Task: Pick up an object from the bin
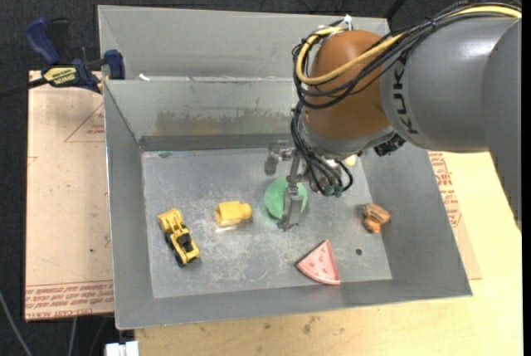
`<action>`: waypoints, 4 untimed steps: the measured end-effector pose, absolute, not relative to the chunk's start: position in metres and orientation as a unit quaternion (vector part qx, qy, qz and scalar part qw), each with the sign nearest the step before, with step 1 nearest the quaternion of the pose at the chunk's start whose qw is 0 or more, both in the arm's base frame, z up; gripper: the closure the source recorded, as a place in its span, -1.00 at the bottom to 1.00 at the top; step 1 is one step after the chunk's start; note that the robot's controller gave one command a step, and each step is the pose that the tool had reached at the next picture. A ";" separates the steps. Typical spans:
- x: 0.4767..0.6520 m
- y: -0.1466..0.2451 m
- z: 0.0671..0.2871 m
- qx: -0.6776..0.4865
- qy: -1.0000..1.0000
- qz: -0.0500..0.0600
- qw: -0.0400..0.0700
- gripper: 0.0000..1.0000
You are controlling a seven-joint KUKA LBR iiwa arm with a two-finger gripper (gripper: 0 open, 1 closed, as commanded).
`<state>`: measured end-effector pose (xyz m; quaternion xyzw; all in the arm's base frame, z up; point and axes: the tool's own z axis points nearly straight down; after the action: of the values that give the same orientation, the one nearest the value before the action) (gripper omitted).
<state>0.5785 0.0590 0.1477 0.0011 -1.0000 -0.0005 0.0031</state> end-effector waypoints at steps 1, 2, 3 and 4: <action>0.580 0.059 0.153 0.000 -1.000 -0.001 -0.001 -1.00; 0.602 0.029 0.104 0.101 -0.995 -0.001 -0.005 -1.00; 0.609 0.006 0.118 0.095 -0.995 -0.001 0.001 -1.00; 0.609 0.005 0.135 0.091 -0.996 0.000 -0.004 -1.00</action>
Offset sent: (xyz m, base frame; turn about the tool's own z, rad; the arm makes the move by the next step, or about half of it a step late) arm 0.0319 -0.0511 -0.0777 -0.3053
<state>0.6094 0.0047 0.1351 0.0909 -0.9959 -0.0001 -0.0036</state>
